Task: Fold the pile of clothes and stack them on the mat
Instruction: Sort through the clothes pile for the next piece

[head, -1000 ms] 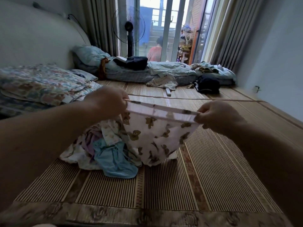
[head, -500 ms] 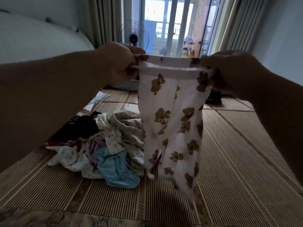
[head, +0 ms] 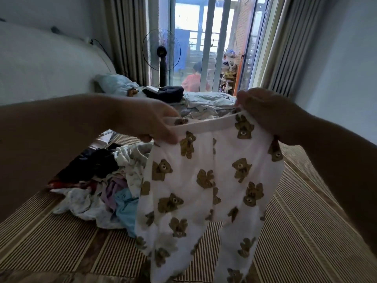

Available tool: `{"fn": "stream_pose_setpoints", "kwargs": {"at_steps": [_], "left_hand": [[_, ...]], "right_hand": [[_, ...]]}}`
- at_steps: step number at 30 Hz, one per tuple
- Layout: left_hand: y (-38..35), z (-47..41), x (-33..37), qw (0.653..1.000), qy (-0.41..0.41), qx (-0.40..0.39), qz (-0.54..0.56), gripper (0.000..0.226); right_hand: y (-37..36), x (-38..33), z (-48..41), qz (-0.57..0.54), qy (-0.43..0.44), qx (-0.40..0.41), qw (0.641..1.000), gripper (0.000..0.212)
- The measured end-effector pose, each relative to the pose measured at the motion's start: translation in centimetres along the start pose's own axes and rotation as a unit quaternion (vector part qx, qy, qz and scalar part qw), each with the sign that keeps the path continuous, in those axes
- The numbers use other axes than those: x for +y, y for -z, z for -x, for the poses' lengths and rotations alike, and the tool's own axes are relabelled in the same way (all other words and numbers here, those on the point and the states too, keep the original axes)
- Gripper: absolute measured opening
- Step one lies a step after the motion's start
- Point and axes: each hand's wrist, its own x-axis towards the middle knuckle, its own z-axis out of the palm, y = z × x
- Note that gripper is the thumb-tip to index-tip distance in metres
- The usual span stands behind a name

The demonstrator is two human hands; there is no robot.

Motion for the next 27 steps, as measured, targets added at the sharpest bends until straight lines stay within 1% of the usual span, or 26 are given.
{"fn": "stream_pose_setpoints", "kwargs": {"at_steps": [1, 2, 3, 5, 6, 7, 8, 9, 11, 13, 15, 17, 19, 21, 23, 25, 27], "left_hand": [[-0.4, -0.1, -0.2, 0.999, 0.002, 0.007, -0.05, 0.014], [-0.7, -0.2, -0.4, 0.997, 0.006, 0.017, -0.073, 0.007], [-0.9, -0.2, -0.7, 0.996, 0.011, 0.029, -0.08, 0.008], [-1.0, -0.2, -1.3, 0.995, 0.012, 0.061, -0.083, 0.015], [-0.9, -0.1, -1.6, 0.993, 0.008, 0.077, -0.087, 0.016], [-0.9, 0.0, -1.8, 0.993, 0.0, 0.084, -0.081, 0.017], [-0.9, 0.0, -2.0, 0.995, -0.011, 0.084, -0.059, 0.018], [-1.1, -0.1, -2.2, 0.996, -0.023, 0.081, -0.02, 0.02], [-1.8, -0.3, -2.6, 0.992, -0.041, 0.104, 0.055, 0.024], [-2.5, -0.2, -2.4, 0.98, -0.063, 0.148, 0.113, 0.03], [-3.3, 0.2, -1.6, 0.962, -0.11, 0.167, 0.186, 0.045], [-4.3, 0.6, -0.6, 0.95, -0.161, 0.165, 0.212, 0.059], [-5.4, 0.6, 0.5, 0.942, -0.205, 0.159, 0.212, 0.064], [-6.3, 0.2, 1.6, 0.943, -0.226, 0.171, 0.171, 0.057], [-7.0, -0.2, 2.6, 0.946, -0.217, 0.194, 0.144, 0.038], [-7.3, -0.6, 3.0, 0.947, -0.169, 0.203, 0.18, 0.024], [-7.5, -0.7, 2.9, 0.957, -0.101, 0.193, 0.19, 0.018]], "right_hand": [[0.0, 0.2, 0.3, 0.032, 0.027, -0.037, 0.998, 0.047], [0.1, 0.3, 0.6, 0.057, 0.048, -0.069, 0.995, 0.046], [0.2, 0.4, 0.9, 0.056, 0.051, -0.098, 0.992, 0.043], [0.3, 1.0, 1.1, 0.005, 0.01, -0.146, 0.989, 0.04], [0.3, 1.4, 1.2, -0.002, -0.007, -0.16, 0.987, 0.038], [0.2, 1.8, 1.1, 0.021, -0.007, -0.168, 0.985, 0.032], [0.1, 2.2, 1.0, 0.047, 0.002, -0.162, 0.986, 0.022], [0.1, 2.4, 1.0, 0.07, 0.012, -0.152, 0.986, 0.017], [0.1, 2.5, 1.3, 0.067, 0.033, -0.14, 0.987, 0.022], [0.0, 2.2, 2.1, 0.016, 0.052, -0.145, 0.988, 0.026], [-0.5, 1.8, 3.2, -0.058, 0.076, -0.164, 0.982, 0.023], [-1.5, 0.9, 4.3, -0.107, 0.105, -0.179, 0.972, 0.021], [-2.8, 0.6, 4.6, -0.123, 0.11, -0.152, 0.975, 0.028], [-4.0, 0.4, 4.2, -0.12, 0.101, -0.095, 0.983, 0.028], [-5.0, 0.5, 3.8, -0.124, 0.092, -0.053, 0.987, 0.028], [-5.4, 0.8, 3.7, -0.133, 0.08, -0.036, 0.987, 0.022], [-5.5, 1.1, 3.7, -0.158, 0.068, -0.032, 0.985, 0.014]]}}
